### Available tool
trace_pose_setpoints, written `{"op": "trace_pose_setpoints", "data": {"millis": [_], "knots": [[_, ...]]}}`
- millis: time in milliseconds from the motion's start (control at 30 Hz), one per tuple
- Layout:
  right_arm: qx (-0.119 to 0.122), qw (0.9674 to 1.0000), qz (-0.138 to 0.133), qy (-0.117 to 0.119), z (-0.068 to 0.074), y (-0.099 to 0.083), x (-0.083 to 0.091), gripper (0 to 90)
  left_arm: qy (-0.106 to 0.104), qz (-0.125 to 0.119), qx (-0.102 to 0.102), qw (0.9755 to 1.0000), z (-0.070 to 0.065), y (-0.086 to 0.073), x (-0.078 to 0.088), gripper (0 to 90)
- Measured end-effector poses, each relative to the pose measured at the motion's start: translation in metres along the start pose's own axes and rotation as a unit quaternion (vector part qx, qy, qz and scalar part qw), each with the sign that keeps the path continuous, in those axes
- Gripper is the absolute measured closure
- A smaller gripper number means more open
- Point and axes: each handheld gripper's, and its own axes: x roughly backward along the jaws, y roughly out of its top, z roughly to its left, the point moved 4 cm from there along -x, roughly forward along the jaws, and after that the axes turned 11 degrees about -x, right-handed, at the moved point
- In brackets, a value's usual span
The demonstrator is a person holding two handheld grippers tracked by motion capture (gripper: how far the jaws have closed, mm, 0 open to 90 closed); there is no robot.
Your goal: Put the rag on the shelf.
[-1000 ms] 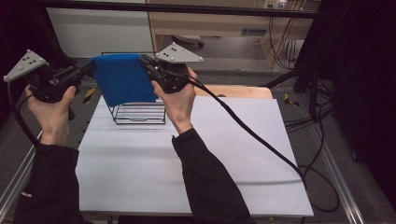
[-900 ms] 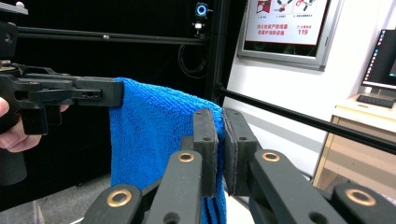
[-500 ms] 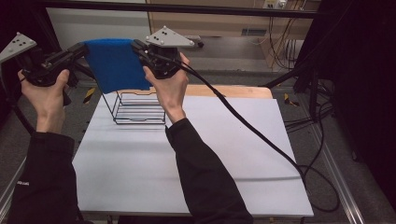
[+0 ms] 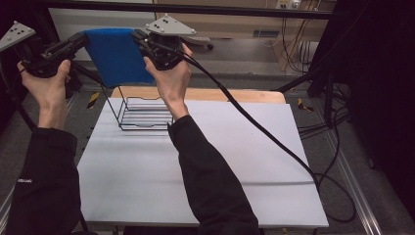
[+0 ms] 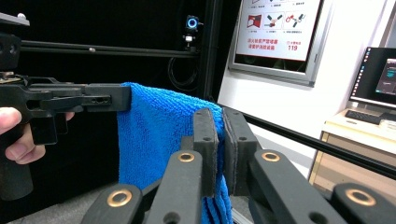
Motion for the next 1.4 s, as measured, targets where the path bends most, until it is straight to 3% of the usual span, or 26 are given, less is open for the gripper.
{"op": "trace_pose_setpoints", "data": {"millis": [300, 633, 1133, 1400], "knots": [[0.001, 1.0, -0.004, 0.0, -0.007, 0.008, -0.008, 85.4, 0.007, -0.005, -0.003, 1.0, 0.007, 0.009, -0.012, 86.2], [0.009, 0.9999, 0.001, -0.012, -0.015, 0.013, -0.017, 85.4, 0.01, -0.007, 0.005, 0.9999, 0.015, 0.008, -0.03, 86.2], [0.009, 0.999, 0.028, -0.033, -0.038, -0.001, -0.039, 85.3, 0.015, 0.008, 0.007, 0.9998, 0.023, -0.013, -0.054, 86.2], [0.01, 0.9982, 0.051, -0.031, -0.043, -0.017, -0.046, 85.3, 0.01, 0.022, 0.009, 0.9997, 0.026, -0.03, -0.052, 86.1]]}}
